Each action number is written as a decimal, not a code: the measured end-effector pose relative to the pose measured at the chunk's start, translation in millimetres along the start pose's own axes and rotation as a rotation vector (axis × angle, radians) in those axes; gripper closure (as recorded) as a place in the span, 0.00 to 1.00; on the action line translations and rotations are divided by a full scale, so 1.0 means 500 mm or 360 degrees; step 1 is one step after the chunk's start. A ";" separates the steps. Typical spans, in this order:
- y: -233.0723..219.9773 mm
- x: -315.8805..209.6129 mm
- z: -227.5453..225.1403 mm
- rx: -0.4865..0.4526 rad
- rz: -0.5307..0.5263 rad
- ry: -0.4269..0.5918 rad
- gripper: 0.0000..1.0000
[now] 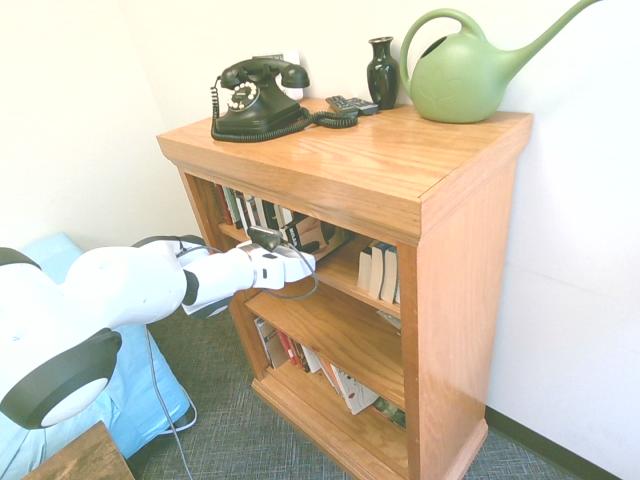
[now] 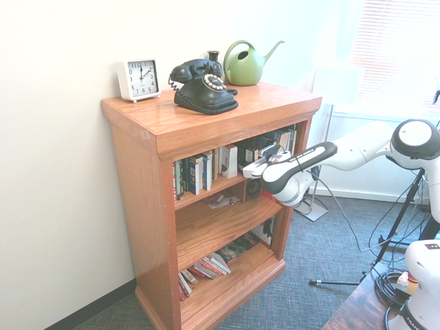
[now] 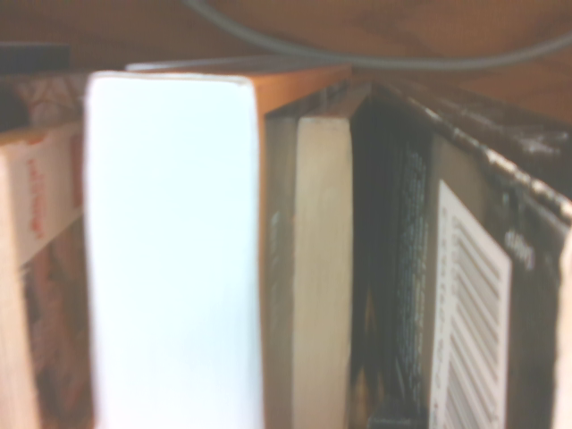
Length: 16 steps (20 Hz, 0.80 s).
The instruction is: Organize the shelf
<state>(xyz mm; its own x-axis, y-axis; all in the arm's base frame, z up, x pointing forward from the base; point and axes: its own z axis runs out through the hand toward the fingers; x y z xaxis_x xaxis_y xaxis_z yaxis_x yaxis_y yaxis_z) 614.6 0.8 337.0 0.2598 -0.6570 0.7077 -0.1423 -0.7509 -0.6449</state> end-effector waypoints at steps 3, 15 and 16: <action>-0.001 0.006 0.018 0.0005 -0.0003 -0.0006 0.00; -0.006 0.005 0.033 0.0009 -0.0004 -0.0001 0.00; -0.009 0.002 0.033 0.0012 -0.0007 -0.0002 0.00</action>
<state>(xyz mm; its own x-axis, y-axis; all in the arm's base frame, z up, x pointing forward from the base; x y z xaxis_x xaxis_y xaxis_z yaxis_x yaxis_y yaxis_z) 631.4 4.6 336.0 0.2616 -0.6534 0.7104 -0.1337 -0.7534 -0.6438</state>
